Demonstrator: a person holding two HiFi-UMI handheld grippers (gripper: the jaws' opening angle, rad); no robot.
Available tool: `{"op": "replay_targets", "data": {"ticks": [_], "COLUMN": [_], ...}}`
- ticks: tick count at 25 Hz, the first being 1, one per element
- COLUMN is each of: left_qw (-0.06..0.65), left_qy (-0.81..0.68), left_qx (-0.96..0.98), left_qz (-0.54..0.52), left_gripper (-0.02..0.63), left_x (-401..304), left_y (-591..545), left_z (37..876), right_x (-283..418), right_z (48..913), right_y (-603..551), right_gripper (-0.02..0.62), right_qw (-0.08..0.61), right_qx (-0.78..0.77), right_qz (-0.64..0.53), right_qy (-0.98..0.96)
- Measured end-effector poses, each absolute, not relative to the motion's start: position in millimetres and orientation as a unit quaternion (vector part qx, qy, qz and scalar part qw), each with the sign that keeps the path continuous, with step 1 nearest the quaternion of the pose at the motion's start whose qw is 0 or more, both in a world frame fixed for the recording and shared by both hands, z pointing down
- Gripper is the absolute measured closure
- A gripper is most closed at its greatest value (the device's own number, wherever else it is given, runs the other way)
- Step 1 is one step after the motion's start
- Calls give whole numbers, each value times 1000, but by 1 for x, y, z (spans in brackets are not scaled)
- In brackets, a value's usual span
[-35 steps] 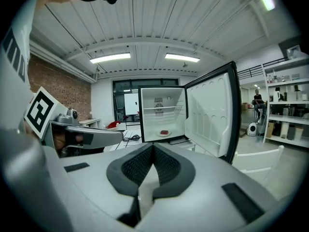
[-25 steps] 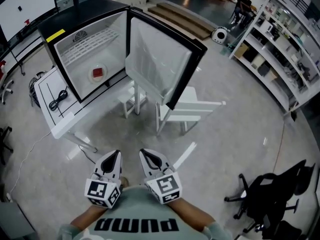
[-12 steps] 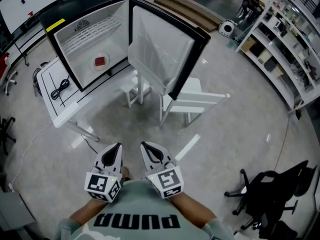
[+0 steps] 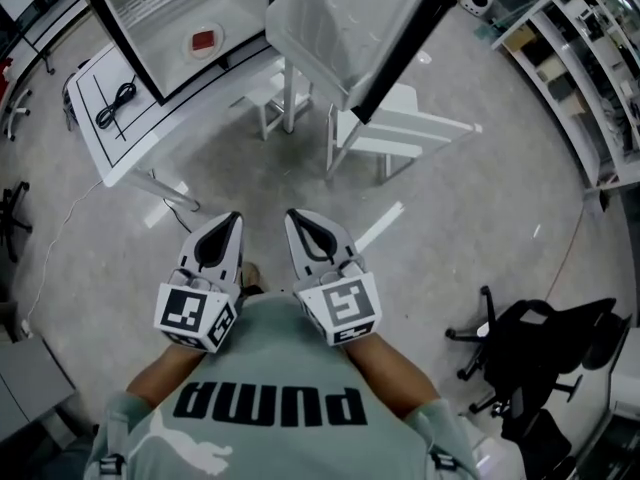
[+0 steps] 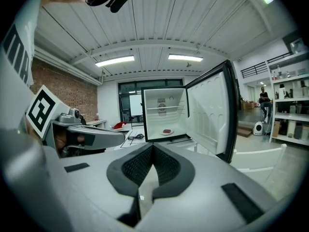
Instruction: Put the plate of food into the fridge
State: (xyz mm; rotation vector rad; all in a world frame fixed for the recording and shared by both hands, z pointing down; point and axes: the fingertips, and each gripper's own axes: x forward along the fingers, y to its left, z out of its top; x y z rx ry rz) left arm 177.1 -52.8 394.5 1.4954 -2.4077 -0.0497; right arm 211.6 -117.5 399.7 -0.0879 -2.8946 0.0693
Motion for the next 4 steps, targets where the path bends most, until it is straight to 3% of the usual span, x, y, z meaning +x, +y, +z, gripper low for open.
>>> {"op": "replay_targets", "data": {"ticks": [4], "left_qw": [148], "left_qy": [-838], "left_qx": [525], "left_qz": [-18], "left_gripper": [601], "left_x": [174], "left_y": [-55], "left_z": [396], "right_x": [207], "right_z": [398], "right_y": [-119], "right_gripper": [592], "right_qw": [114], "right_qx": [-27], "right_qz": [25], "right_qy": [-993]}}
